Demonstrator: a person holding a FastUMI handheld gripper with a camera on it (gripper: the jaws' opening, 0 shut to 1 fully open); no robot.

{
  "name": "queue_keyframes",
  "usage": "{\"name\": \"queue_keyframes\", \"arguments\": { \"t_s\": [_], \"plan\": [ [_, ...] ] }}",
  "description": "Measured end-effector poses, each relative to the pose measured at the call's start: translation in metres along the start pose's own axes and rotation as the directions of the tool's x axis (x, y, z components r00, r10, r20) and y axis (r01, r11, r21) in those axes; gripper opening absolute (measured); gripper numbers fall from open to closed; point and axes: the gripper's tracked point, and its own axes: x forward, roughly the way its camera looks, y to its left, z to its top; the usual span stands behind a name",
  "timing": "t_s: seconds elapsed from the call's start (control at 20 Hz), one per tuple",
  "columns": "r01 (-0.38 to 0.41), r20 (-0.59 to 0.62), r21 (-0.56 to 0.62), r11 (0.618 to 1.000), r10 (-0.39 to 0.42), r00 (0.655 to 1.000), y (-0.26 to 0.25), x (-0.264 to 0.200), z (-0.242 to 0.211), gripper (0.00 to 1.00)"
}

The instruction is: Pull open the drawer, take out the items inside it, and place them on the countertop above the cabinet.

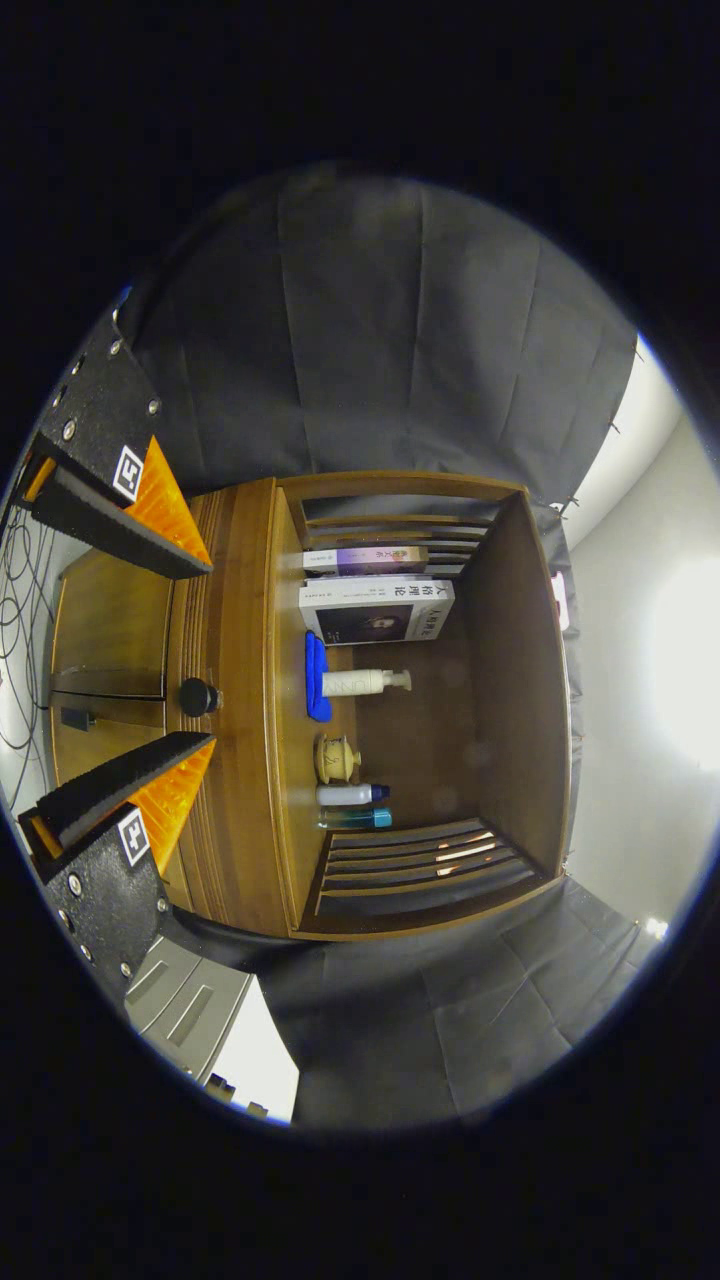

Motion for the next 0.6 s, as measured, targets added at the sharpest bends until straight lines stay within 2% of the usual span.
{"name": "queue_keyframes", "arguments": {
  "t_s": [0.6],
  "plan": [
    [0.008, 0.009, 0.011, 1.000, -0.008, 1.000, 0.0000, 0.0051, -0.0012, 0.95]
  ]
}}
